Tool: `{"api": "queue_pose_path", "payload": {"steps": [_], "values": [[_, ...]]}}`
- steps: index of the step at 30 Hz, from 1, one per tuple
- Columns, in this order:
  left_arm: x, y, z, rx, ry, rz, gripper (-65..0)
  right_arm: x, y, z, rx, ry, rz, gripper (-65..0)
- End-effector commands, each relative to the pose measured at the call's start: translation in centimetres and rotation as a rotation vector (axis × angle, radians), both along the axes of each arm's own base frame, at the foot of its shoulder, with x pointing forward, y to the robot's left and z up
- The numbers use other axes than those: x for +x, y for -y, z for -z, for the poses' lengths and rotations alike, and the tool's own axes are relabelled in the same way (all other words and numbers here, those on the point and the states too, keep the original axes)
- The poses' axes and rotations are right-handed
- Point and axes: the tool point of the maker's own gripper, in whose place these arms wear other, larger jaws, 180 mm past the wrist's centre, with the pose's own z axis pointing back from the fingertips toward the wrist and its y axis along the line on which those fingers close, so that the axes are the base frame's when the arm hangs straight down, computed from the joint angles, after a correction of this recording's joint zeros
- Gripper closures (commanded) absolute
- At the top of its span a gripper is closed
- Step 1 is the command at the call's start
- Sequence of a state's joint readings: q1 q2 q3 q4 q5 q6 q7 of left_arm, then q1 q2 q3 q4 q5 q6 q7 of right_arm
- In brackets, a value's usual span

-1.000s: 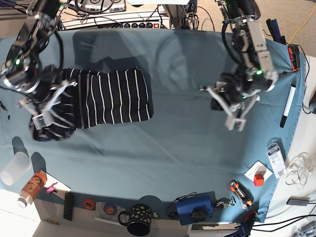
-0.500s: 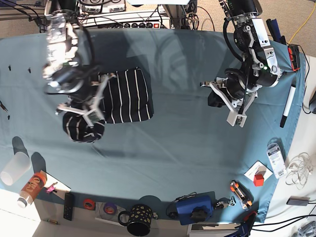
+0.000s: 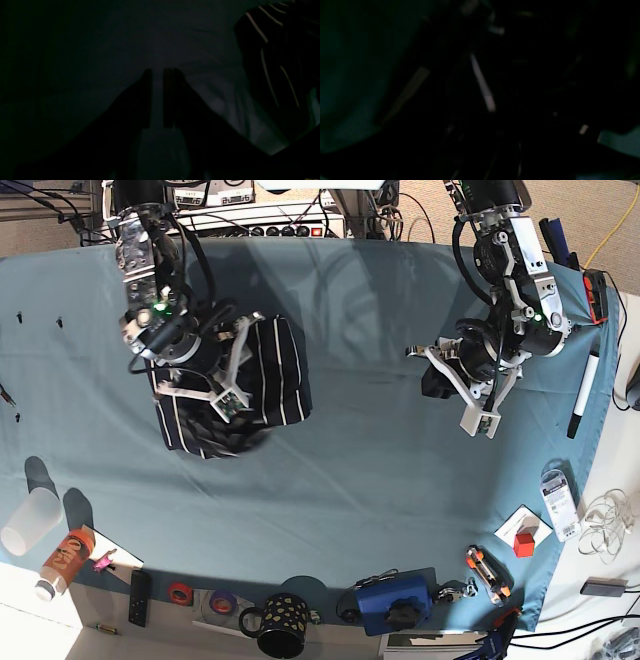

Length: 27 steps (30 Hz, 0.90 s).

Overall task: Layout the t-shirt on the table in an organized manner, then fold the t-shirt properly
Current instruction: 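Fold the shirt end with the right gripper over onto the folded stack, then press and straighten the folded stack with the right gripper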

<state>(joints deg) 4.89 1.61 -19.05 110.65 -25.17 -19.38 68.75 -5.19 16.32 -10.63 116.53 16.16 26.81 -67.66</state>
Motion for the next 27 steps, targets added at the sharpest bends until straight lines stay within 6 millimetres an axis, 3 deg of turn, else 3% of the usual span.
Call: {"api": "queue_pose_path", "payload": {"steps": [1,5,8,10,12,16,18,21,24,27], "values": [[0.8,0.3,-1.4,-0.018,0.054,0.003,-7.3,0.7,-0.9,-2.2,0.044,0.070,-0.026,-23.0],[0.8,0.3,-1.3,-0.018,0.053,0.003,-7.3,0.3,-3.6,-5.9,0.134,0.175,-0.126,-23.0],[0.8,0.3,-1.3,-0.018,0.053,0.003,-7.3,0.5,-4.1,-8.2,0.142,0.265,-0.147,-22.9],[0.8,0.3,-1.3,-0.017,0.053,0.003,-7.3,1.3,-2.6,-8.8,0.095,0.313,-0.099,-22.9],[0.8,0.3,-1.3,-0.017,0.052,0.003,-7.3,2.5,0.1,-9.4,0.044,0.353,0.005,-21.2],[0.8,0.3,-1.3,-0.017,0.053,0.003,-7.3,3.9,6.1,-11.1,0.007,0.414,0.223,-1.7],[0.8,0.3,-1.3,-0.018,0.053,0.003,-7.3,4.1,9.0,-10.6,0.001,0.401,0.325,0.0],[0.8,0.3,-1.3,-0.018,0.053,0.003,-7.3,4.1,11.2,-7.4,0.016,0.287,0.395,0.0],[0.8,0.3,-1.3,-0.018,0.054,0.003,-7.3,3.7,11.1,-3.6,0.043,0.159,0.366,0.0],[0.9,0.3,-1.4,-0.018,0.055,0.003,-7.3,3.3,9.8,-2.0,0.085,0.098,0.312,0.0]]}}
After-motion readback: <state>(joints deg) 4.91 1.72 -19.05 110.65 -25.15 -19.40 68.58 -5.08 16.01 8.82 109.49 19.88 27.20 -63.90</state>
